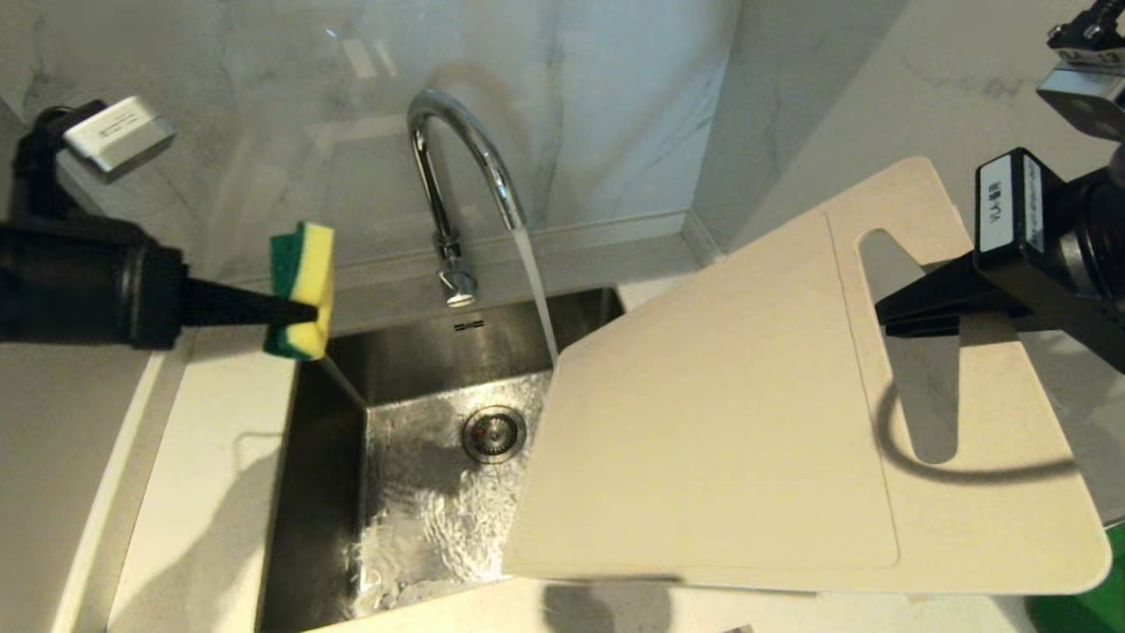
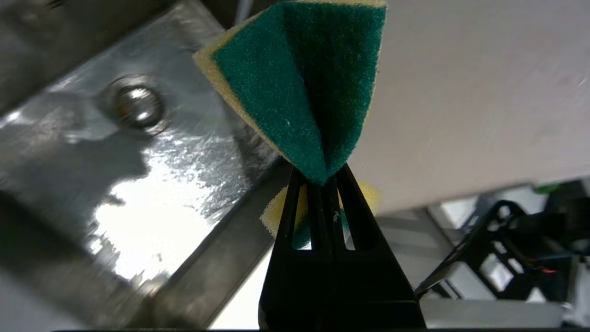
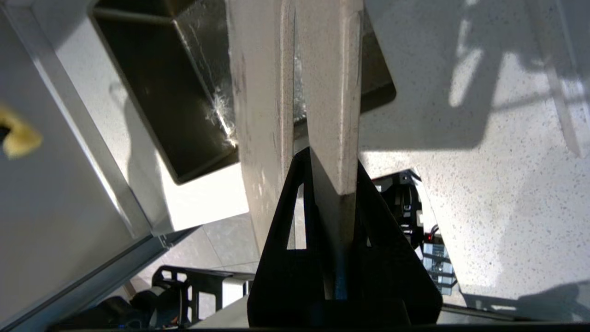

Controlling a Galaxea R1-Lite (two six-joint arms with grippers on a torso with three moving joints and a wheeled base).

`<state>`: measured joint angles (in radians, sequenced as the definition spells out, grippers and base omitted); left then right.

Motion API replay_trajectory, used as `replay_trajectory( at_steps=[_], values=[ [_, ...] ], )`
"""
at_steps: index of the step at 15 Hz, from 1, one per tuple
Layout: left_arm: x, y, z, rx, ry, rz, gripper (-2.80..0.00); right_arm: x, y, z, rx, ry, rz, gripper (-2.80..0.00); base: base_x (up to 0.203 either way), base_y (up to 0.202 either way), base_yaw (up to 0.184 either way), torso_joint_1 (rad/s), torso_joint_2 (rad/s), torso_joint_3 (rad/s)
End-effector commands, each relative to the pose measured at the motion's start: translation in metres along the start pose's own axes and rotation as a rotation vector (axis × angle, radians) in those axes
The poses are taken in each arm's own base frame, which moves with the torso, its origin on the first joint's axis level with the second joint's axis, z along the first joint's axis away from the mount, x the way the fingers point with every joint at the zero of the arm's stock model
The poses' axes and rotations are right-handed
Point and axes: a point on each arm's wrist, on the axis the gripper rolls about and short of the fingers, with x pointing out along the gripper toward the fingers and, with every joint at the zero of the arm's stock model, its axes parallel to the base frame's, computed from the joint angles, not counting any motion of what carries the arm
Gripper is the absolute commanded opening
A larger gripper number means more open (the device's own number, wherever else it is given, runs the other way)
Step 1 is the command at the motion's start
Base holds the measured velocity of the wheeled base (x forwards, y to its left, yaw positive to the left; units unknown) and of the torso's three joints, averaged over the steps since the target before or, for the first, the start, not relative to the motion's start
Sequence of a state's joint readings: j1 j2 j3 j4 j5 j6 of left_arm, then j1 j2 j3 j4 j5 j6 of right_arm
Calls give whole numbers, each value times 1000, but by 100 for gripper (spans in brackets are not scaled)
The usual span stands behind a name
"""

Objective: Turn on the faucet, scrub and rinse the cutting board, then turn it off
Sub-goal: Scrub the cutting board underwater

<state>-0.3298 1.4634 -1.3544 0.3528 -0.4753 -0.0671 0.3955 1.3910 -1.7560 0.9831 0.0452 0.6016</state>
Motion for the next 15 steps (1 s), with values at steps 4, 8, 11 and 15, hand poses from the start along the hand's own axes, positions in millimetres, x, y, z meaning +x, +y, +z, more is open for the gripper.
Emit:
replay_trajectory(
  at_steps=[4, 8, 11, 15],
  values=[
    [92, -38, 14, 4, 109, -160, -280, 0, 1, -15, -28, 61, 17, -280, 0, 0, 0, 0, 0, 0],
    [113, -89, 8, 43, 204, -258, -280, 5, -1, -19, -22, 84, 2, -280, 0, 0, 0, 0, 0, 0],
    [128, -115, -6, 46, 277, -319, -280, 5, -1, -18, -26, 69, 13, -280, 0, 0, 0, 0, 0, 0],
    [142, -132, -24, 58, 352, -362, -280, 6, 1, -16, -22, 54, 24, -280, 0, 0, 0, 0, 0, 0]
  ],
)
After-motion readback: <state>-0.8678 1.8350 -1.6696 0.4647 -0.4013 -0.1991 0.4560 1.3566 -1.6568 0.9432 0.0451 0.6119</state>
